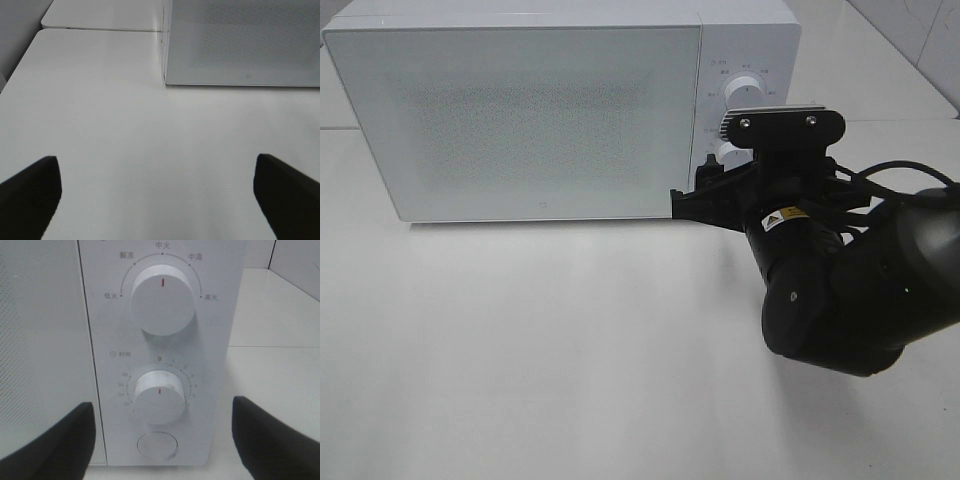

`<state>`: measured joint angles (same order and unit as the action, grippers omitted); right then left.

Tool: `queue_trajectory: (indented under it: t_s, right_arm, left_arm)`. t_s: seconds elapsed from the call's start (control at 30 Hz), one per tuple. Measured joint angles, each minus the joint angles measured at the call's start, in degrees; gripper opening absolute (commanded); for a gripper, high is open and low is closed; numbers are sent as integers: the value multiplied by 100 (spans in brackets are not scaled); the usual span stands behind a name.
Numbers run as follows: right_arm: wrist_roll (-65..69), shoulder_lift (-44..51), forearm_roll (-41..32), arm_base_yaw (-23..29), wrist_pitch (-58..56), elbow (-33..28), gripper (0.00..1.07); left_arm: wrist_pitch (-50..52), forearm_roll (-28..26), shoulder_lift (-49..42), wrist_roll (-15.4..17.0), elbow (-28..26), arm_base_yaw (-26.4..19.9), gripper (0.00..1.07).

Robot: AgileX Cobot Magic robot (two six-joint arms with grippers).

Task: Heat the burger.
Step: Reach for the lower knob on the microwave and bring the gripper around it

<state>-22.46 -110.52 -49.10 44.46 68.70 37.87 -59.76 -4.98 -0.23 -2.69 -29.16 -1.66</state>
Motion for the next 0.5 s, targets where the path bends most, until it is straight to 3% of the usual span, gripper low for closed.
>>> queue_trajectory:
  t_s: [0.5]
  right_arm:
    - [183, -521, 435, -424, -309, 693, 72]
  left_arm:
    - [0, 0, 0, 0, 0, 0, 100]
